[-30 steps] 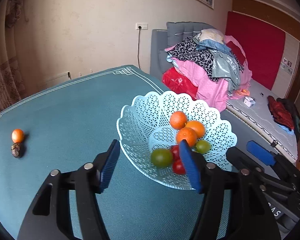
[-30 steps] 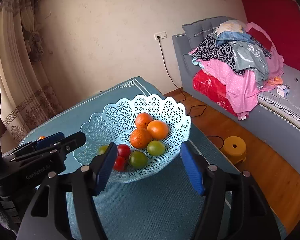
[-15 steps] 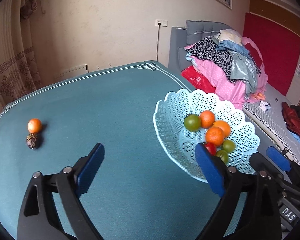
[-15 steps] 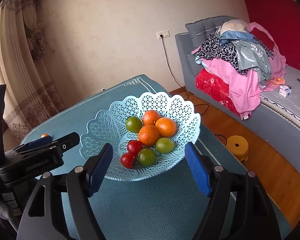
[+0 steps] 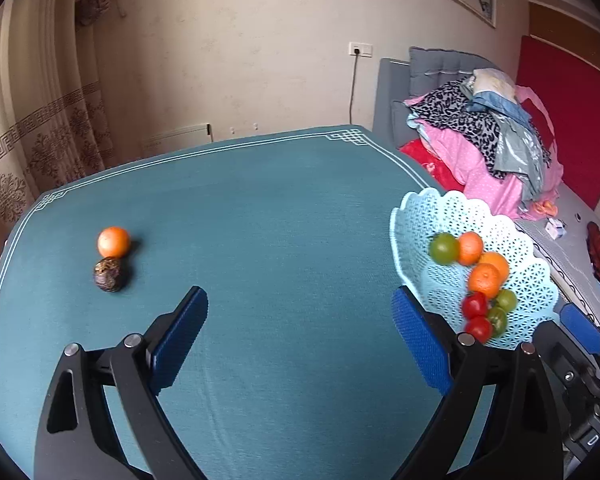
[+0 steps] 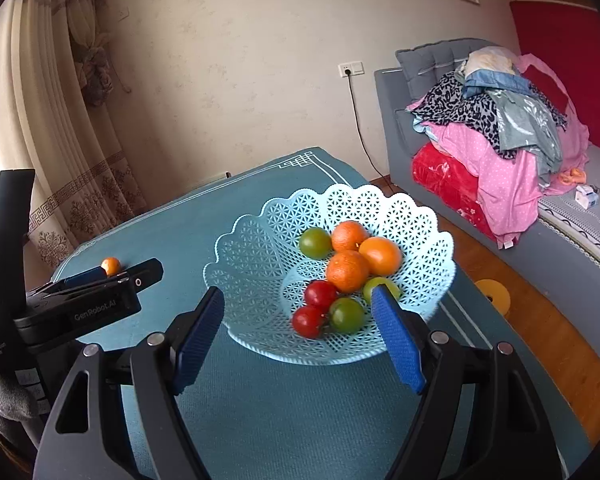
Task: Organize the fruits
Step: 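Move both open tools back toward the orange fruit and dark fruit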
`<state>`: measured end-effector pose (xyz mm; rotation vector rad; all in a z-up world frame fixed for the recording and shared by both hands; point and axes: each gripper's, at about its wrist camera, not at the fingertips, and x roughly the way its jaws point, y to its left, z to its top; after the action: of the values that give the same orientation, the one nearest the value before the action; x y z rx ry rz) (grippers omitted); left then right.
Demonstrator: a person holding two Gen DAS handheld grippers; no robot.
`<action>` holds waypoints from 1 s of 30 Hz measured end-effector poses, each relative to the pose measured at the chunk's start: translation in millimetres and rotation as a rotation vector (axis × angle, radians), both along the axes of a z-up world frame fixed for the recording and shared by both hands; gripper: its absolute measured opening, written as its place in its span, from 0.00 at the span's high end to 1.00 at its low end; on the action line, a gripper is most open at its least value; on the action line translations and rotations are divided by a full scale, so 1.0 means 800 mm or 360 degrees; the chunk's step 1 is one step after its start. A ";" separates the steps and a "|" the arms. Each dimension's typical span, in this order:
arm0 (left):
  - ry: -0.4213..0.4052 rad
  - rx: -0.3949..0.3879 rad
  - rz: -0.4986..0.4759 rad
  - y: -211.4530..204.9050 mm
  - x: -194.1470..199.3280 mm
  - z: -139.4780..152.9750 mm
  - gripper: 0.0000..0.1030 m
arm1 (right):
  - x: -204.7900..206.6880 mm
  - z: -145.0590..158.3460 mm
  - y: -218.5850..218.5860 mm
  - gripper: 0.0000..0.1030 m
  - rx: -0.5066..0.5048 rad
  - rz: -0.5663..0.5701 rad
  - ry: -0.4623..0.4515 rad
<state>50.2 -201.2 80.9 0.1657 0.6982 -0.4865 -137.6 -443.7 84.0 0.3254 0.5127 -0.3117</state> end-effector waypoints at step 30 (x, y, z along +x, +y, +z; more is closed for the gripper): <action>0.0052 0.0078 0.0598 0.158 0.140 -0.036 0.08 | 0.065 -0.009 0.137 0.21 -0.0173 0.0444 0.0089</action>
<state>162.1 -74.8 52.2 0.0696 0.7537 -0.1130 -85.5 -333.8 76.4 0.1369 0.5860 -0.0773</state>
